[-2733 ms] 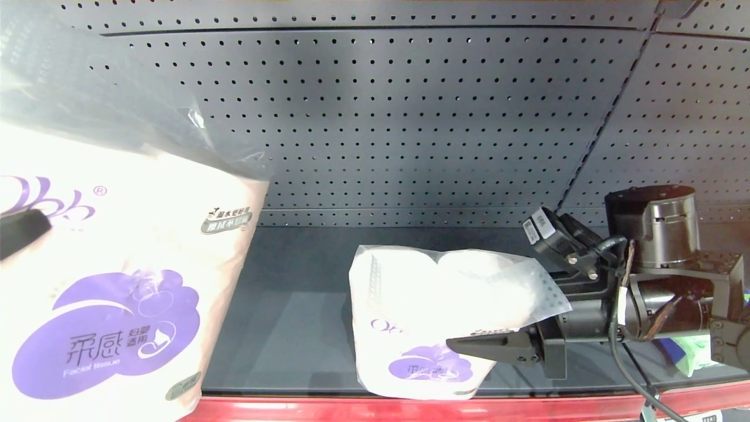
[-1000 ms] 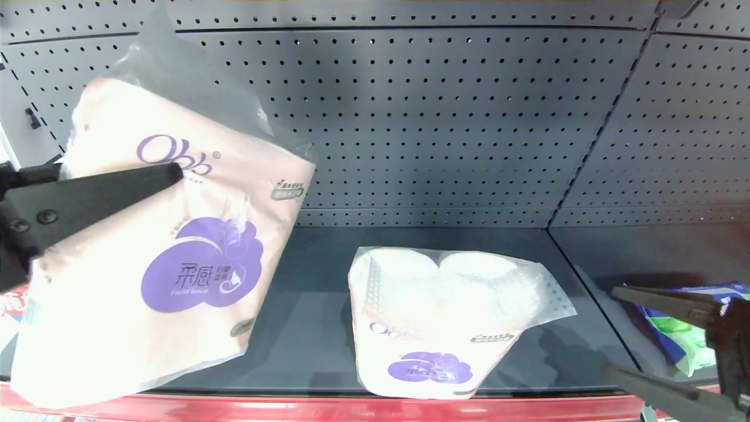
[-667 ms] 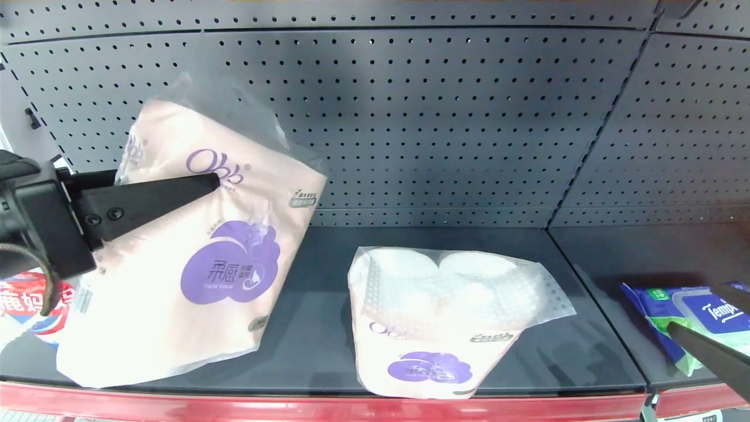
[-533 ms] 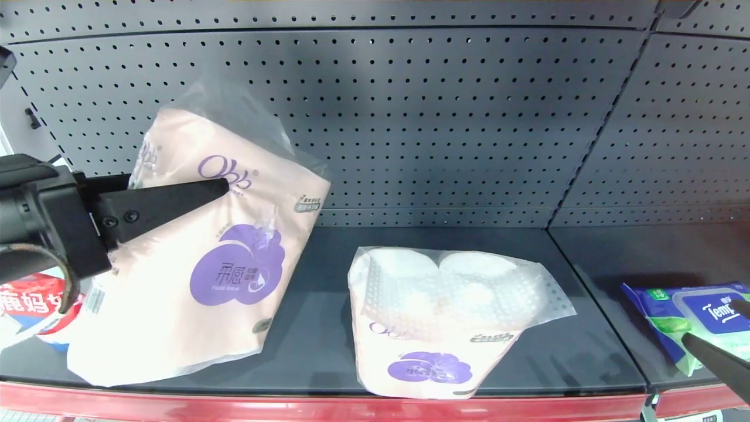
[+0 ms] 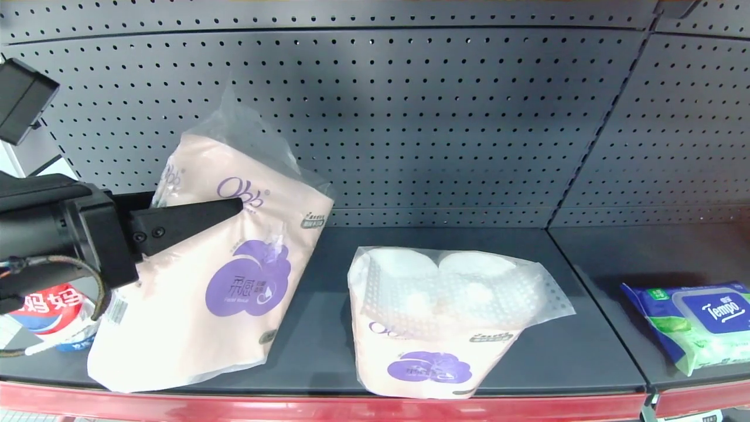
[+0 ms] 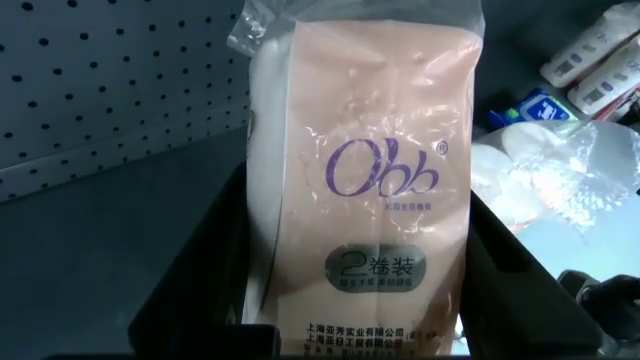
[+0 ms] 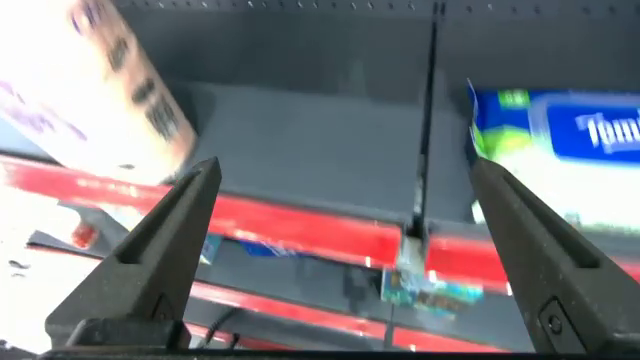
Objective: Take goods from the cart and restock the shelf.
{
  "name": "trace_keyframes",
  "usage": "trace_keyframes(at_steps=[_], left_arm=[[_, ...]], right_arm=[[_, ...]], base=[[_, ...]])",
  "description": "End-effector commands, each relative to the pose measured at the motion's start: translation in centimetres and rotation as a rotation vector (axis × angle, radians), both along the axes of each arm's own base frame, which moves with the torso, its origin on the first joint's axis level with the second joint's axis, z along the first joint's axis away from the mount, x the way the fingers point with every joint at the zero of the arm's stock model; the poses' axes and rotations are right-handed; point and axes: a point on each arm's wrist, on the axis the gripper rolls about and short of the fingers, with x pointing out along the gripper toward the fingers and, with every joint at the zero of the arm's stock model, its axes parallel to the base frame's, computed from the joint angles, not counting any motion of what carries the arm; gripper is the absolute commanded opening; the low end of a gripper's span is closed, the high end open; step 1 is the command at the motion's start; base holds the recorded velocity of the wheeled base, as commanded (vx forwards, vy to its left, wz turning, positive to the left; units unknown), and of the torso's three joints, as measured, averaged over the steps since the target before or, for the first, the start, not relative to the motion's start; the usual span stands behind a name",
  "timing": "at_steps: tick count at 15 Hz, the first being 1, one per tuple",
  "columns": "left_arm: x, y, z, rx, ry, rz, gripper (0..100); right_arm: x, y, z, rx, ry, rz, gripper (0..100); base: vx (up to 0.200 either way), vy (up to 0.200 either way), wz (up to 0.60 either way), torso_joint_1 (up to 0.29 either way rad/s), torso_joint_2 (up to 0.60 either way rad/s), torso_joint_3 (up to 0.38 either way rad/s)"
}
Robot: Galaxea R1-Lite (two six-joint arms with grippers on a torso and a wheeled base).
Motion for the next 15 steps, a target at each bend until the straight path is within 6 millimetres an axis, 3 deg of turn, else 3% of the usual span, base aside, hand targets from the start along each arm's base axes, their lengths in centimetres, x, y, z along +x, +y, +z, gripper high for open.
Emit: trace_keyframes(at_steps=[1, 4, 9, 15], left_arm=[[0.1, -0.1, -0.3, 0.004, 0.013, 0.0, 0], [0.9, -0.4, -0.5, 0.011, 0.027, -0.002, 0], [2.6, -1.1, -0.8, 0.0, -0.001, -0.003, 0], [5.3, -2.4, -0.7, -0.049, -0.094, -0.113, 0]], right_arm=[[-2.1, -0.1, -1.3, 0.002, -0.051, -0.002, 100], [-3.1, -0.2, -2.7, -0.017, -0.03, -0.009, 100], [-2.5, -0.5, -4.4, -0.062, 0.026, -0.14, 100], [-2.5, -0.6, -4.4, -0.063, 0.023, -0.169, 100]], base=[[0.0, 0.0, 0.0, 0.0, 0.0, 0.0], [0.0, 0.0, 0.0, 0.0, 0.0, 0.0], [0.0, 0.0, 0.0, 0.0, 0.0, 0.0], [0.0, 0.0, 0.0, 0.0, 0.0, 0.0]])
